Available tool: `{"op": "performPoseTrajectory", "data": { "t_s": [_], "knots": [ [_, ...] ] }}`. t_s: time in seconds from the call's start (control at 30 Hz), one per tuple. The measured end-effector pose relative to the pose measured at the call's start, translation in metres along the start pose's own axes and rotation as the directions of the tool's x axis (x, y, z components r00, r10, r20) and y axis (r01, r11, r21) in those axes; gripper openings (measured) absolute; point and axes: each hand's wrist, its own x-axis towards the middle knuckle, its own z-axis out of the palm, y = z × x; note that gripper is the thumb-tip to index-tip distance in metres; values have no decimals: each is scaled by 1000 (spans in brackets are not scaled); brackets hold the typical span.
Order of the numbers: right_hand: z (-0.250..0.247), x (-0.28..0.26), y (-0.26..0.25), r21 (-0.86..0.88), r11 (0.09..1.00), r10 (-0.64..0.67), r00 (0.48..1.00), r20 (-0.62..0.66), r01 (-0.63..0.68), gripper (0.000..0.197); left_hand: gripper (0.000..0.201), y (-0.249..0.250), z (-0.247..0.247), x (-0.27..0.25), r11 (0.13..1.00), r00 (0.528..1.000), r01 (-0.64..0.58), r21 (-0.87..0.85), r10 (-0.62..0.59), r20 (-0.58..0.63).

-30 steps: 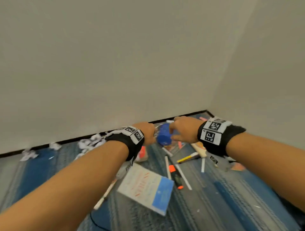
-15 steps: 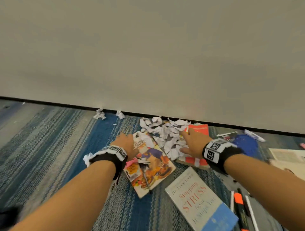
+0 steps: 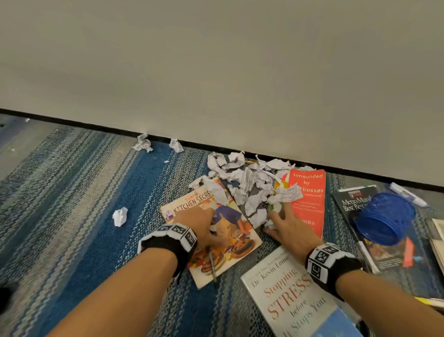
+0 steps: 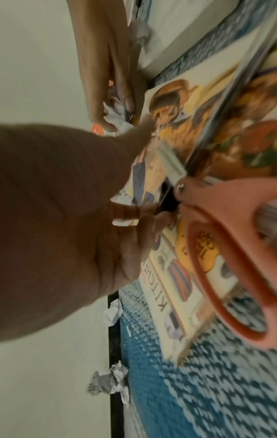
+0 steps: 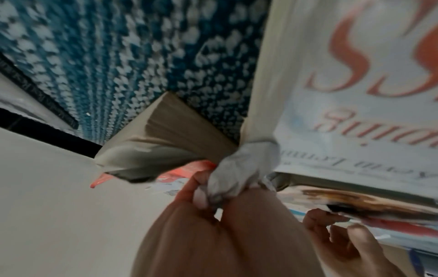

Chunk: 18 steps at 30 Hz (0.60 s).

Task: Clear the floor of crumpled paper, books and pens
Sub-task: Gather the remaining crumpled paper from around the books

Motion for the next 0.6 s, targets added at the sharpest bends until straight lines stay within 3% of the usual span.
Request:
{"op": "performPoseTrajectory", "data": {
  "t_s": [0.1, 0.2, 0.23, 0.3, 0.4, 0.43, 0.47, 0.53, 0.6],
  "knots": [
    [-8, 9, 12, 24, 999, -24, 1000, -3, 24, 32, 94, 6, -11, 15, 995, 962, 50, -84, -71, -264],
    [-27, 18, 14, 62, 997, 48, 978, -205, -36, 14, 107, 19, -21, 40, 984, 885, 119, -132, -165, -435],
    [-35, 22, 15, 103, 986, 152, 957, -246, -130, 30, 118, 24, -22, 48, 982, 888, 134, -131, -178, -424],
    [-39, 34, 19, 106, 975, 220, 905, -364, -194, 50, 135, 34, -21, 64, 986, 925, 116, -118, -151, -349],
    [-36, 52, 27, 237, 954, 274, 857, -437, -184, 36, 144, 47, -14, 84, 993, 962, 35, -110, -64, -267],
    [-34, 55, 25, 293, 936, 310, 855, -415, -197, 27, 144, 50, -11, 89, 994, 966, 14, -107, -41, -256],
    [-27, 60, 26, 329, 921, 335, 856, -393, -209, 30, 142, 52, -8, 94, 994, 968, 2, -105, -28, -248],
    [-14, 66, 22, 388, 899, 328, 900, -285, -205, 62, 131, 55, 0, 102, 996, 972, 8, -87, -28, -235],
    [-3, 70, 17, 326, 932, 236, 947, -216, -158, 87, 110, 55, 5, 107, 999, 975, 26, -20, -30, -219]
  ]
}}
